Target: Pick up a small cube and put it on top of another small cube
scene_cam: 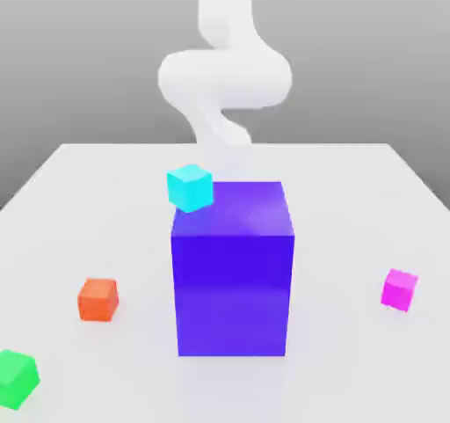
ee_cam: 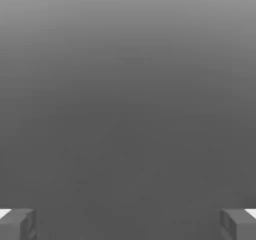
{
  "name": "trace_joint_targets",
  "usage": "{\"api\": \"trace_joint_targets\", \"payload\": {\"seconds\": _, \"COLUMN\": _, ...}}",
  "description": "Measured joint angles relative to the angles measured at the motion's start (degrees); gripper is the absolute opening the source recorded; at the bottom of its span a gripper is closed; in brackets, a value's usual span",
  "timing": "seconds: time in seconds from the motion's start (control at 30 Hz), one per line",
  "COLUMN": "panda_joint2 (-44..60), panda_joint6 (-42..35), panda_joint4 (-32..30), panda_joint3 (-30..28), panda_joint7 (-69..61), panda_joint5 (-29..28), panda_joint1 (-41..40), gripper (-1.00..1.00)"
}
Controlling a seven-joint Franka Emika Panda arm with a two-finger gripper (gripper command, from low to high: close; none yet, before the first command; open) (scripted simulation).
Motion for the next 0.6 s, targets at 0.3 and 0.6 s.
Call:
{"api": "trace_joint_targets", "payload": {"seconds": 0.3, "panda_joint2": 18.9, "panda_joint6": 11.3, "panda_joint4": -9.2, "panda_joint3": 8.2, "panda_joint7": -4.6, "panda_joint5": 2.7, "panda_joint1": 11.0, "gripper": 0.00}}
{"api": "trace_joint_targets", "payload": {"seconds": 0.6, "panda_joint2": 37.7, "panda_joint6": 22.4, "panda_joint4": -18.3, "panda_joint3": 18.1, "panda_joint7": -4.5, "panda_joint5": -1.0, "panda_joint1": 21.2, "gripper": 0.00}}
